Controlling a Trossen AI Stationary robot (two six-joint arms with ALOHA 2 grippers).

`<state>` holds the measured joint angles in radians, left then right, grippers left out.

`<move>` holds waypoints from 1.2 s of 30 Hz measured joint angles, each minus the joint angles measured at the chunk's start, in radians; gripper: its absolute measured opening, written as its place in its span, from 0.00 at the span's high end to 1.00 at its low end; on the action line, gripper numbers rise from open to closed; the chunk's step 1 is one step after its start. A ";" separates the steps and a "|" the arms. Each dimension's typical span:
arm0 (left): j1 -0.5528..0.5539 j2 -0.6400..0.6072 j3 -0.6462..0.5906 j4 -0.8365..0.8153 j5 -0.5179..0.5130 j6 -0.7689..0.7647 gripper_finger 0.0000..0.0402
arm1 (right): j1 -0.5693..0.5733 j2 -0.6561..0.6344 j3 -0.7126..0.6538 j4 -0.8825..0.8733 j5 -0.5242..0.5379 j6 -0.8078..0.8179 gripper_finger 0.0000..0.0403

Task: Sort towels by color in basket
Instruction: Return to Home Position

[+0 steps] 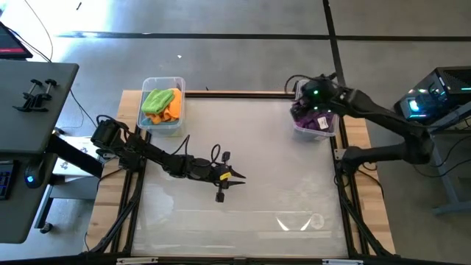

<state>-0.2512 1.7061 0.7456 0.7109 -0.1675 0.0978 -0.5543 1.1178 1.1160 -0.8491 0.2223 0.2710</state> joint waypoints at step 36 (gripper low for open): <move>-0.001 -0.164 -0.018 -0.208 -0.099 -0.072 0.84 | 0.500 0.088 -0.197 0.515 0.112 -0.157 0.42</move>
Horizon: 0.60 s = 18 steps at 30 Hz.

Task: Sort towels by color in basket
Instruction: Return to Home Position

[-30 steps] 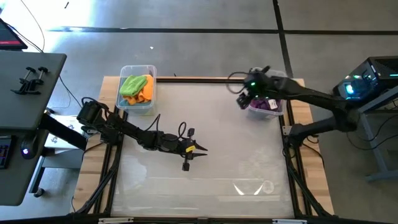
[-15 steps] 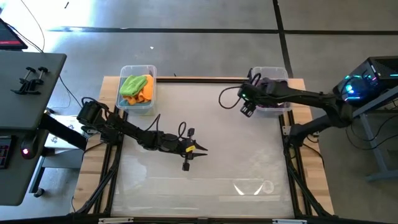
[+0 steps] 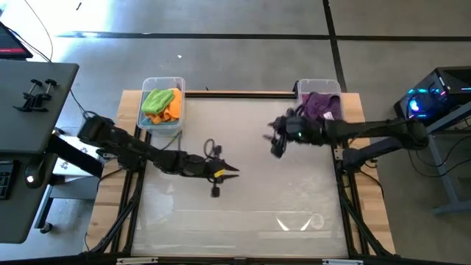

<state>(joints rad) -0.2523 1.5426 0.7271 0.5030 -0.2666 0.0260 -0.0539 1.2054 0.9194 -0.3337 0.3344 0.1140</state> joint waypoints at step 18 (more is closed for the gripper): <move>-0.022 -0.686 -0.523 0.153 -0.119 -0.127 0.84 | 0.331 0.090 -0.365 0.847 -0.054 -0.165 0.48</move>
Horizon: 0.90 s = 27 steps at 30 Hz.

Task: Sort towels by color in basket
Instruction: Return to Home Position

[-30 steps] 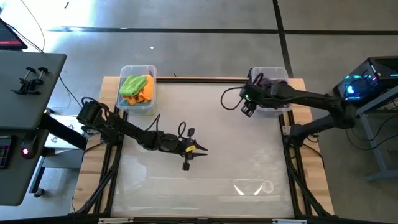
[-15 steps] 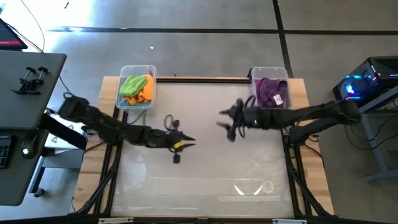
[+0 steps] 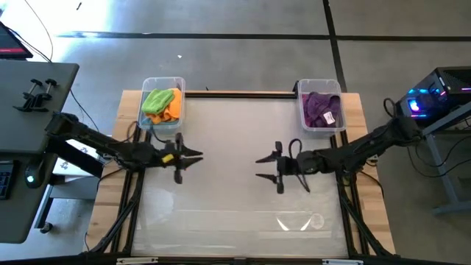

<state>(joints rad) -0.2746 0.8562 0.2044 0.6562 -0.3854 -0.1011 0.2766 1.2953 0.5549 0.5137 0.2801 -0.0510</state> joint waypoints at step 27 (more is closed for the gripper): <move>0.033 -0.570 -0.126 -0.370 -0.100 0.083 0.84 | -0.002 -0.451 -0.501 0.346 -0.087 0.106 0.78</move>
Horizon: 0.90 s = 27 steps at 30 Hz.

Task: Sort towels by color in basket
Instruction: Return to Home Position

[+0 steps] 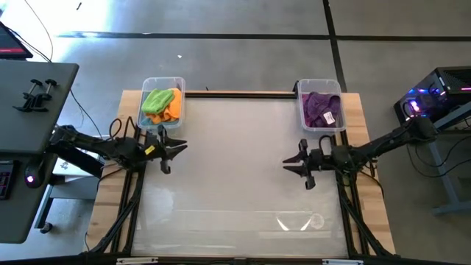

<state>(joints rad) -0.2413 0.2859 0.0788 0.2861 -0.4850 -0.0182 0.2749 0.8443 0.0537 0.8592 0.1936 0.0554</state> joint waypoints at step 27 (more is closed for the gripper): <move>0.000 -0.055 0.000 -0.103 0.003 -0.032 0.84 | 0.000 -0.645 -0.008 -0.561 -0.020 -0.022 0.78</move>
<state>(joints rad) -0.2417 0.2306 0.0788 0.1829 -0.4824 -0.0500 0.2745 0.1990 0.0460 0.2983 0.1736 0.0339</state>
